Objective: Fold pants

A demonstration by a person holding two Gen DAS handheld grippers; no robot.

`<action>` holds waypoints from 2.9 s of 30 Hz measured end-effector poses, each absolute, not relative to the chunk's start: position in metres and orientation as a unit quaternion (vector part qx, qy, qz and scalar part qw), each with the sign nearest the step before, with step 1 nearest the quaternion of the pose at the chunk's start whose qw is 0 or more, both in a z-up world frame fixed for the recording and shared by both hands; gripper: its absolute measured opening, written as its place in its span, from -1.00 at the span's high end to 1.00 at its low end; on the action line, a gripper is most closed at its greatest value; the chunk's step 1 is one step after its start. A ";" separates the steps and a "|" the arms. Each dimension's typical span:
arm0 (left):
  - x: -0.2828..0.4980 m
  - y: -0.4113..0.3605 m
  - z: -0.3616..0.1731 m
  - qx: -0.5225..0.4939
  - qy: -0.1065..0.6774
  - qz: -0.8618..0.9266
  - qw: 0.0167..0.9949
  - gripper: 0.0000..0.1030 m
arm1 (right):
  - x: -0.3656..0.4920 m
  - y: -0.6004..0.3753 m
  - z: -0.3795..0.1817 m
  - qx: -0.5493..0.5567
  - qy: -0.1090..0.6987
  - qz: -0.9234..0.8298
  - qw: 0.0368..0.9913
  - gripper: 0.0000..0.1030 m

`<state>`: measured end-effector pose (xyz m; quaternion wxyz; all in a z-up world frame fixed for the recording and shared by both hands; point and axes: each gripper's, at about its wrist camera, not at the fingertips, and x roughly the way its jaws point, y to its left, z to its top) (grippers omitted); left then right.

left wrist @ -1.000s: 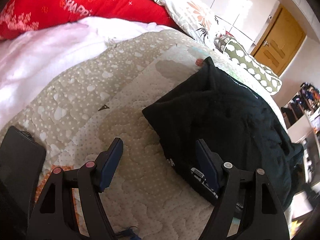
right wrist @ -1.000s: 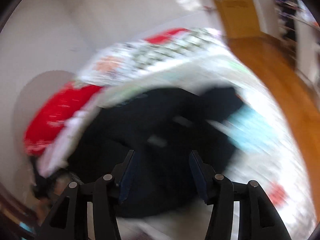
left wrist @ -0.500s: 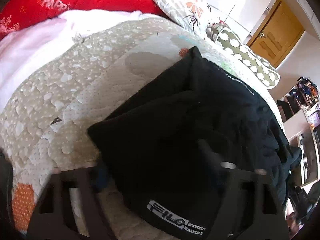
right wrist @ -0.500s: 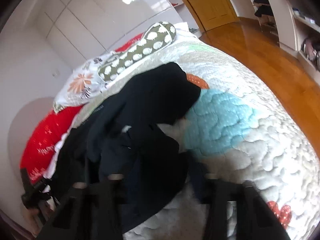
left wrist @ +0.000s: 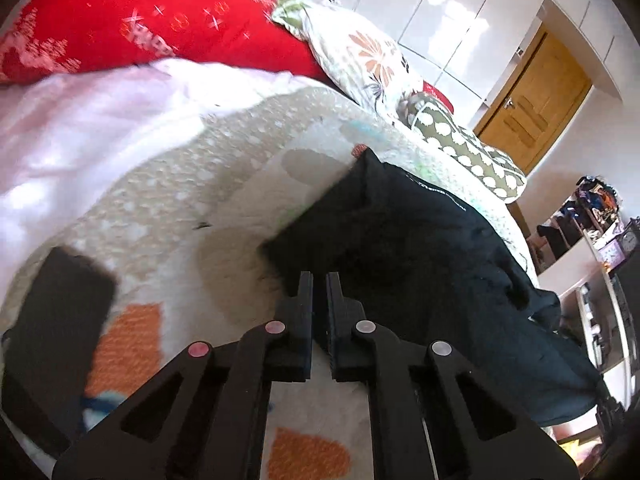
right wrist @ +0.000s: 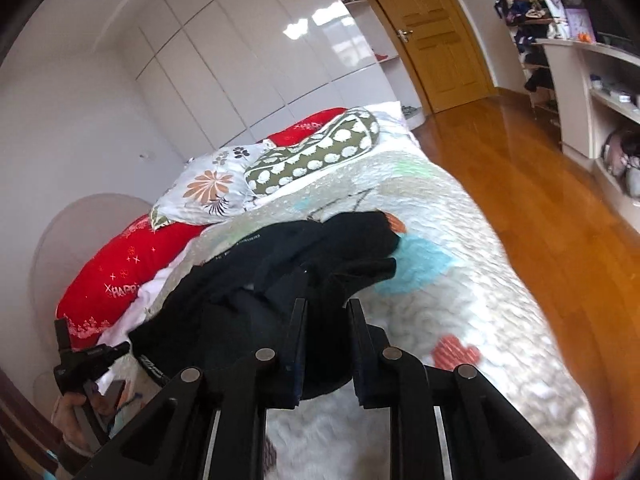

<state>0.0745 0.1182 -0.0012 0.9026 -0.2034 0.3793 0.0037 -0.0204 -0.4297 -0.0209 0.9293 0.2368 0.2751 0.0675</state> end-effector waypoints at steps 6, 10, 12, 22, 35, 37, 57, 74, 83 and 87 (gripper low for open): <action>0.074 0.119 -0.020 -0.209 0.415 -0.007 0.886 0.81 | -0.011 -0.436 -0.082 0.248 0.370 0.027 0.895 0.65; 0.078 0.118 -0.032 -0.207 0.425 -0.002 0.881 -0.47 | -0.015 -0.439 -0.096 0.267 0.363 0.029 0.892 0.65; 0.086 0.121 -0.040 -0.234 0.424 -0.002 0.875 -0.50 | -0.013 -0.444 -0.096 0.268 0.363 0.032 0.892 0.65; 0.141 0.095 -0.055 -0.217 0.446 0.001 0.868 0.77 | -0.002 -0.443 -0.102 0.269 0.373 0.030 0.887 0.65; 0.043 0.126 -0.005 -0.246 0.405 -0.037 0.880 0.88 | -0.028 -0.448 -0.053 0.247 0.338 0.058 0.906 0.65; 0.025 0.126 -0.011 -0.236 0.415 -0.024 0.878 0.88 | -0.039 -0.446 -0.047 0.234 0.340 0.063 0.909 0.65; -0.021 0.094 0.015 -0.109 0.385 0.008 0.916 -0.06 | -0.023 -0.412 -0.030 0.186 0.365 0.101 0.907 0.33; 0.027 0.042 -0.047 -0.064 0.456 -0.021 0.887 -0.14 | 0.035 -0.326 -0.084 0.109 0.456 0.186 0.863 0.33; 0.062 0.062 -0.018 -0.063 0.437 -0.016 0.897 -0.28 | 0.076 -0.309 -0.043 0.064 0.426 0.193 0.882 0.11; 0.107 0.087 -0.005 -0.096 0.439 -0.031 0.893 -0.53 | 0.118 -0.288 -0.019 0.027 0.403 0.198 0.893 0.05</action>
